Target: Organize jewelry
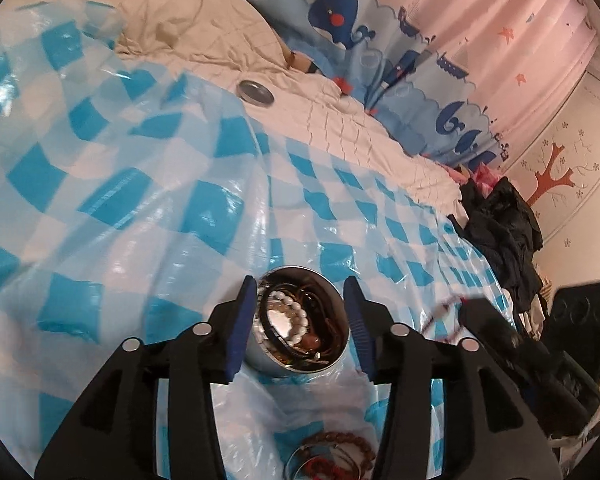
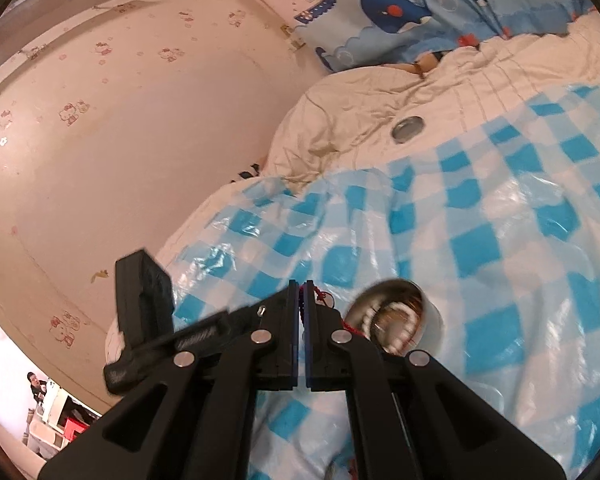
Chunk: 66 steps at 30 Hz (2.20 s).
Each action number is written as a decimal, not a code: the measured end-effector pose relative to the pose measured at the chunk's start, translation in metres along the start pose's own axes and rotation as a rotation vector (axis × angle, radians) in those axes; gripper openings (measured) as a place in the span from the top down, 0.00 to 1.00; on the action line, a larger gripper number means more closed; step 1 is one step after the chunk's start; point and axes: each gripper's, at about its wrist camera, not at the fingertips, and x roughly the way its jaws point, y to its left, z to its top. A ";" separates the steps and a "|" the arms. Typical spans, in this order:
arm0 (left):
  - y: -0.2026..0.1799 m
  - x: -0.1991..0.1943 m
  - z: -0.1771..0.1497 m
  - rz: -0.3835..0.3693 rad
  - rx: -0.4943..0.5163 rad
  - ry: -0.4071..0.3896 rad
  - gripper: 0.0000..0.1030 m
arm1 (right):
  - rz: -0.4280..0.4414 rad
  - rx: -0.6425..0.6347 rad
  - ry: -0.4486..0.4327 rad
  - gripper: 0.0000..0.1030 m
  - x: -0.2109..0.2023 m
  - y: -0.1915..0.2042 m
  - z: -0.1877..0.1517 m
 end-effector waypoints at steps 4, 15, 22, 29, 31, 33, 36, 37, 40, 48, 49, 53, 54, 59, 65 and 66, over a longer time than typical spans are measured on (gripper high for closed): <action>0.006 -0.015 0.002 -0.006 -0.012 -0.016 0.55 | -0.040 -0.016 0.067 0.97 0.038 -0.006 0.002; -0.009 -0.028 -0.009 0.022 0.049 0.007 0.51 | -0.227 -0.080 0.081 0.50 0.000 -0.016 -0.023; -0.026 -0.050 -0.052 0.144 0.159 -0.017 0.43 | -0.426 -0.035 0.000 0.36 -0.061 -0.045 -0.054; -0.036 -0.044 -0.067 0.191 0.242 0.006 0.40 | -0.546 -0.081 -0.025 0.28 -0.054 -0.043 -0.067; -0.034 -0.043 -0.067 0.196 0.222 0.010 0.39 | -0.563 -0.096 -0.035 0.22 -0.051 -0.040 -0.074; -0.034 -0.042 -0.069 0.200 0.213 0.015 0.37 | -0.580 -0.095 -0.035 0.21 -0.049 -0.040 -0.082; -0.038 -0.043 -0.074 0.203 0.226 0.020 0.30 | -0.584 -0.079 -0.033 0.21 -0.047 -0.045 -0.092; -0.041 -0.043 -0.076 0.207 0.235 0.018 0.27 | -0.593 -0.081 -0.036 0.21 -0.047 -0.047 -0.094; -0.042 -0.045 -0.078 0.223 0.250 0.015 0.24 | -0.618 -0.037 -0.041 0.21 -0.048 -0.060 -0.099; -0.040 -0.035 -0.079 0.236 0.243 0.041 0.21 | -0.653 0.041 -0.062 0.19 -0.052 -0.083 -0.101; -0.041 -0.033 -0.080 0.237 0.250 0.045 0.20 | -0.655 0.050 -0.060 0.19 -0.052 -0.085 -0.102; -0.045 -0.029 -0.081 0.234 0.260 0.054 0.19 | -0.663 0.056 -0.053 0.18 -0.049 -0.088 -0.103; -0.045 -0.029 -0.082 0.232 0.261 0.055 0.19 | -0.666 0.048 -0.051 0.17 -0.047 -0.087 -0.104; -0.048 -0.028 -0.082 0.227 0.267 0.054 0.19 | -0.676 0.028 -0.044 0.16 -0.043 -0.086 -0.105; -0.049 -0.027 -0.082 0.229 0.269 0.058 0.18 | -0.676 0.030 -0.043 0.15 -0.042 -0.086 -0.106; -0.049 -0.027 -0.082 0.230 0.269 0.059 0.18 | -0.676 0.029 -0.043 0.15 -0.042 -0.086 -0.106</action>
